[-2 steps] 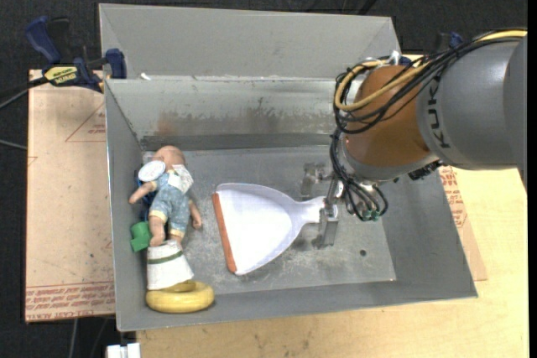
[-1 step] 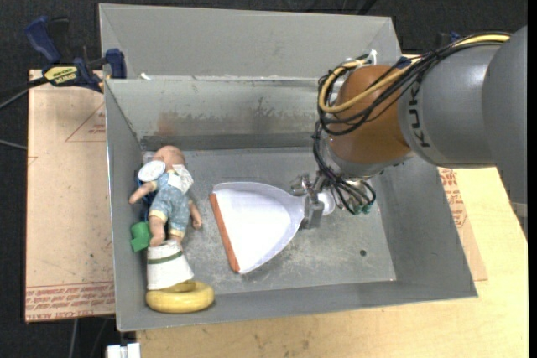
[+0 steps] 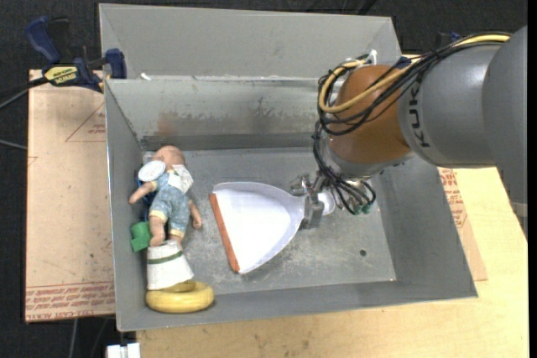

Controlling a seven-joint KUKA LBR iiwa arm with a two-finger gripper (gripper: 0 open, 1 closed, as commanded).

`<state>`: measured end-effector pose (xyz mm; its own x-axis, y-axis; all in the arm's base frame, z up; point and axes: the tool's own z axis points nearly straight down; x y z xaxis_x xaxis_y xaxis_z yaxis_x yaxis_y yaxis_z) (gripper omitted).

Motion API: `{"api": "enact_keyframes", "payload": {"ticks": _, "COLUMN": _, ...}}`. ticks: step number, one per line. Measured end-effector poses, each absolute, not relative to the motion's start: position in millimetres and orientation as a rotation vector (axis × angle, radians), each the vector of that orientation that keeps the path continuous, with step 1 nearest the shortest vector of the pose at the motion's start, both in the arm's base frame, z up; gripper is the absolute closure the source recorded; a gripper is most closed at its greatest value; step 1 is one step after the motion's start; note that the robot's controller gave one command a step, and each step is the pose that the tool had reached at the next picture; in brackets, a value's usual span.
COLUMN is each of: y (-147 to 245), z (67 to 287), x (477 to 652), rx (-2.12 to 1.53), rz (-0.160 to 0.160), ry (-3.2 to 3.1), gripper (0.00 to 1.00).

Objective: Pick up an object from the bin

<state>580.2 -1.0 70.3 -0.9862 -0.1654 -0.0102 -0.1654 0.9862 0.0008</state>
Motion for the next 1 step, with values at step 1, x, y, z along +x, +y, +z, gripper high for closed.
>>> {"api": "enact_keyframes", "payload": {"ticks": 1, "y": 1.9, "z": 216.5, "x": 577.9, "rx": -0.376, "rz": 0.002, "ry": 3.104, "gripper": 1.0}}
